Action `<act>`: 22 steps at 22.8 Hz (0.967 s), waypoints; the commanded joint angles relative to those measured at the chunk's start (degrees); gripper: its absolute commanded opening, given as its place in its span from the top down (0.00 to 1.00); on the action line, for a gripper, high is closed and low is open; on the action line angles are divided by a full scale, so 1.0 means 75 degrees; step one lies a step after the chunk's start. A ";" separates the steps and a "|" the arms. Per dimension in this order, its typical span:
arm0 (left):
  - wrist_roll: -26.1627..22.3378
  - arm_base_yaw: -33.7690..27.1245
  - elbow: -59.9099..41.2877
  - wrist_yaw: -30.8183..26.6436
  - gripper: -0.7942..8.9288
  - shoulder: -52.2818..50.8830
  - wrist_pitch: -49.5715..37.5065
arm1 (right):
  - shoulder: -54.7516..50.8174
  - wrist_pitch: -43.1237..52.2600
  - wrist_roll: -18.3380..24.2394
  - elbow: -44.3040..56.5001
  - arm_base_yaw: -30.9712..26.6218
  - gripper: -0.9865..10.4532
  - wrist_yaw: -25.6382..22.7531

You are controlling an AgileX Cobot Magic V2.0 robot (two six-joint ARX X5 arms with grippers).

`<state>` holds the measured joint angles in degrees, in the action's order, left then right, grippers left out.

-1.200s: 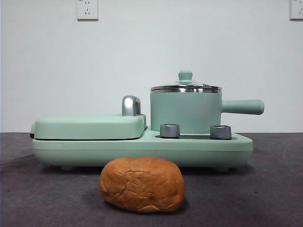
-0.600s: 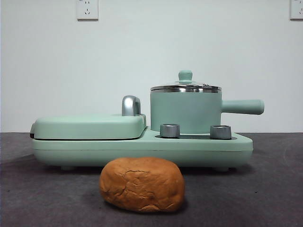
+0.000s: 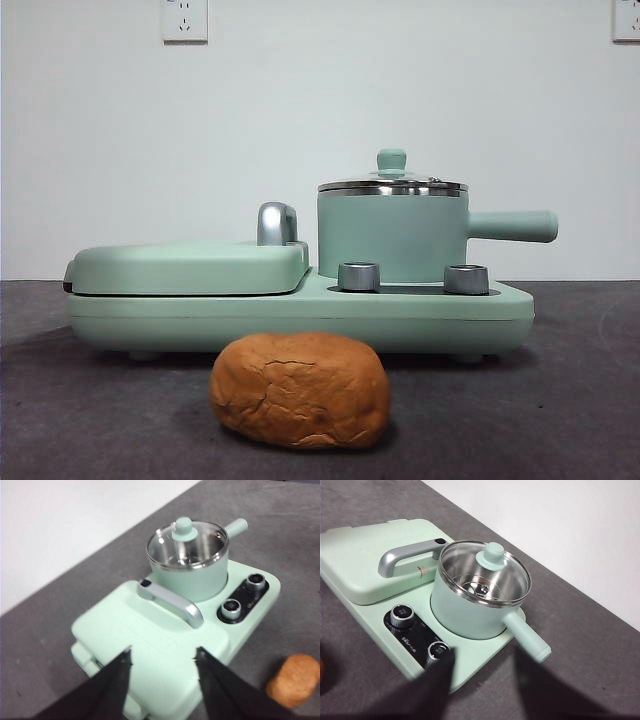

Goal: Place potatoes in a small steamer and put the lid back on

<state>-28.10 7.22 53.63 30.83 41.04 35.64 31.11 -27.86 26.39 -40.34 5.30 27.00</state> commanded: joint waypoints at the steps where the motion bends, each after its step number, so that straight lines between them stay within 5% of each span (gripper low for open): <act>1: -0.0096 0.0076 0.0166 0.0058 0.66 0.0023 -0.0152 | 0.0029 0.0050 0.0058 -0.0128 0.0032 0.63 0.0020; 7: -0.0023 0.0318 0.0166 0.0047 0.66 0.0312 -0.0271 | 0.0029 0.0093 -0.0134 -0.0128 0.0032 0.63 0.0003; 11: 0.0635 0.0545 0.0166 0.0009 0.66 0.0764 -0.0790 | 0.0029 0.0198 -0.0391 -0.0128 0.0032 0.63 0.0000; 22: 0.1495 0.1798 0.0172 -0.0731 0.66 0.2570 -0.3675 | 0.0029 0.0303 -0.0670 -0.0128 0.0032 0.63 -0.0003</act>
<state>-18.39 20.05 53.80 25.67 59.05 10.15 31.11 -26.28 22.61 -40.34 5.30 26.94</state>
